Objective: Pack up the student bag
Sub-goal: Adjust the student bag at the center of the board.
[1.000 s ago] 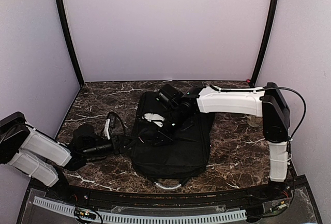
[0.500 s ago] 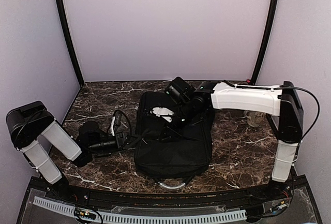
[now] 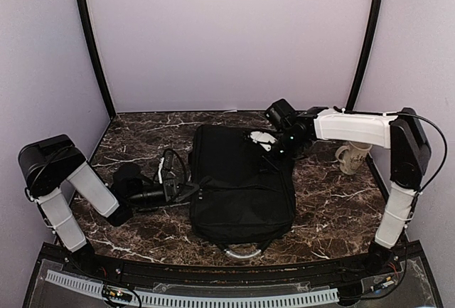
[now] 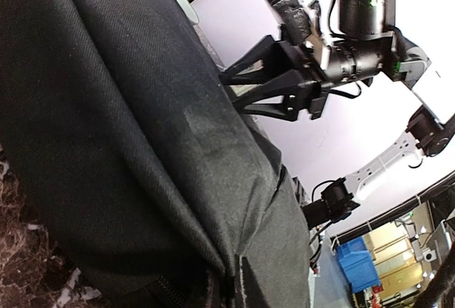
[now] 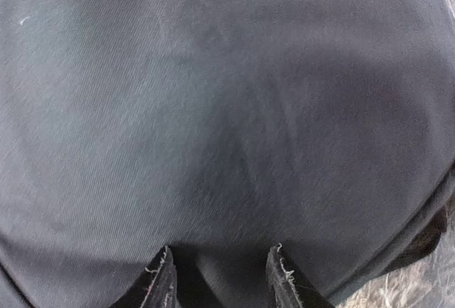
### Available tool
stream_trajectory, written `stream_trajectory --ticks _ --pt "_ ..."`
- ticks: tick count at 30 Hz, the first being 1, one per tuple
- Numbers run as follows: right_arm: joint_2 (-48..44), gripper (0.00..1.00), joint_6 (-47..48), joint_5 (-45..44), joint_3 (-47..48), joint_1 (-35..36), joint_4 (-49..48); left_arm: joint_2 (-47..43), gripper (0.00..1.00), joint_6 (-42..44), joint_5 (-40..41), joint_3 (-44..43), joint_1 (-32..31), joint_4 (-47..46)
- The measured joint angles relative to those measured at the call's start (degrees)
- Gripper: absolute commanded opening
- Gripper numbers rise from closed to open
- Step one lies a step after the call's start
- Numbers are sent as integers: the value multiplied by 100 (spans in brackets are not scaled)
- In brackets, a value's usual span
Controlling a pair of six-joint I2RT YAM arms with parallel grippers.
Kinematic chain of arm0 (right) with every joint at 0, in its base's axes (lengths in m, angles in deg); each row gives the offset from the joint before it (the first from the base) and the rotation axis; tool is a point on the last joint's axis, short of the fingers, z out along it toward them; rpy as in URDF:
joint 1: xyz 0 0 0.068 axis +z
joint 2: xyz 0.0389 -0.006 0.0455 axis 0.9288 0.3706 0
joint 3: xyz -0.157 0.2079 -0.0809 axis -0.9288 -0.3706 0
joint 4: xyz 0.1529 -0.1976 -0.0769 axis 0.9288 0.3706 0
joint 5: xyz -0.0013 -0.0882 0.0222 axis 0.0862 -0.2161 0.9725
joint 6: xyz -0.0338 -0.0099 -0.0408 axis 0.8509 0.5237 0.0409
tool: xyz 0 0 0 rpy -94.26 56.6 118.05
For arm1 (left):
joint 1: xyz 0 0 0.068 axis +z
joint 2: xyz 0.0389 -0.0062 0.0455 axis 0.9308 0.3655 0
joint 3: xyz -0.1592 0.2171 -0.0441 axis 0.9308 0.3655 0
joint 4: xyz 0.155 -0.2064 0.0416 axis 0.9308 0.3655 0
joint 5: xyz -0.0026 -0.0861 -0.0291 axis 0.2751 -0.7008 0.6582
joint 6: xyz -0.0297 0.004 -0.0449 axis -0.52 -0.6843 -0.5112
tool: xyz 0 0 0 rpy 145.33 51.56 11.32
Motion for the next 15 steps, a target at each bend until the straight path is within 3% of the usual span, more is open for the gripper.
stream_trajectory --ticks 8,15 --pt "1377 38 -90 -13 1596 -24 -164 -225 0 -177 142 361 17 -251" --pt "2470 40 -162 195 2953 68 -243 -1578 0 -20 533 890 -9 654"
